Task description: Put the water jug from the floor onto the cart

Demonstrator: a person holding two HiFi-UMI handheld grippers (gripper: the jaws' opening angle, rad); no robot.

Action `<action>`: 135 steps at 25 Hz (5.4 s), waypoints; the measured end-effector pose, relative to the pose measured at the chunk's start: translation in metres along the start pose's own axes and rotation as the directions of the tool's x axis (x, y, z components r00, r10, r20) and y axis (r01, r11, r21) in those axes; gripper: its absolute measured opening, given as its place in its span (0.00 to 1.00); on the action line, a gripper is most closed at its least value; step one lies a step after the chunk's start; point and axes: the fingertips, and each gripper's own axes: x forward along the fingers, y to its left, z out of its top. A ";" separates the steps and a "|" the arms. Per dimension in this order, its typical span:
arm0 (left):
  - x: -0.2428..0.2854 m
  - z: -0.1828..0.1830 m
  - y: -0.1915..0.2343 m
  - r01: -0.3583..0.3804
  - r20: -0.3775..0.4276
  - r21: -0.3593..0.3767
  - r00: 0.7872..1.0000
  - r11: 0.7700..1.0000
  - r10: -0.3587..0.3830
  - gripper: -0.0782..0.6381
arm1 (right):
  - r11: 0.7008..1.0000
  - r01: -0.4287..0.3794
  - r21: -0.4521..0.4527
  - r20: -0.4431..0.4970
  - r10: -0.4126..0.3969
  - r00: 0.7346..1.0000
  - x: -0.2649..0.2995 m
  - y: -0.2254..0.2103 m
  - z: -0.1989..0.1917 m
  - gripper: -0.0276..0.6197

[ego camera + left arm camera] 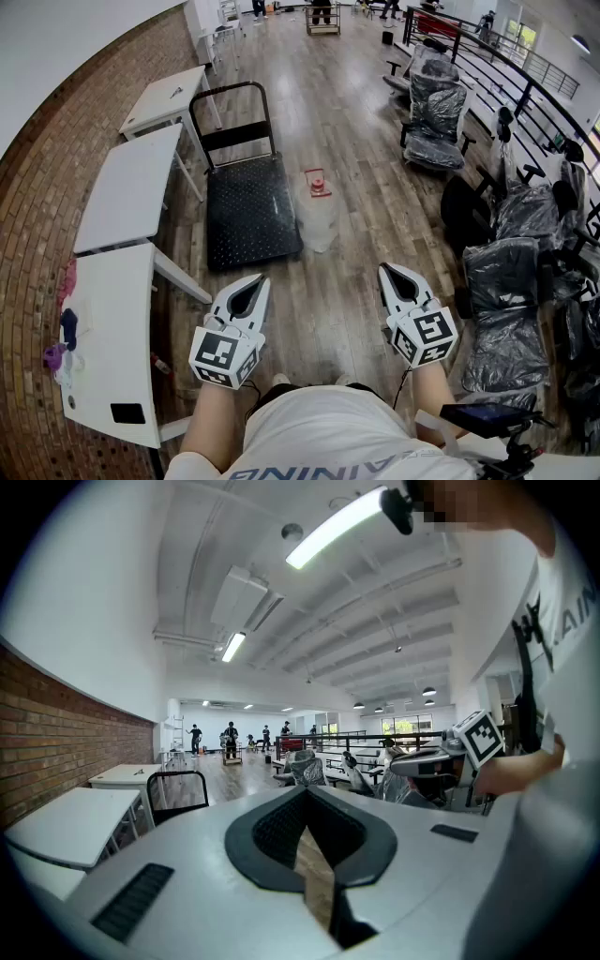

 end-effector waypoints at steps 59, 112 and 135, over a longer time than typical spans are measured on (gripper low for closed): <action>0.171 -0.043 0.273 -0.015 -0.039 -0.154 0.999 0.988 0.009 0.11 | 0.989 -0.049 -0.137 -0.197 0.021 0.980 0.297 -0.012 0.002 0.05; 0.459 -0.086 0.370 -0.080 -0.270 -0.161 0.962 0.984 0.034 0.11 | 0.996 -0.062 0.068 -0.395 0.083 0.915 0.590 -0.247 -0.114 0.23; 0.399 -0.225 0.416 -0.382 -0.501 -0.249 0.837 0.890 0.219 0.11 | 0.985 -0.170 0.006 -0.759 0.115 0.640 0.679 -0.253 -0.434 0.56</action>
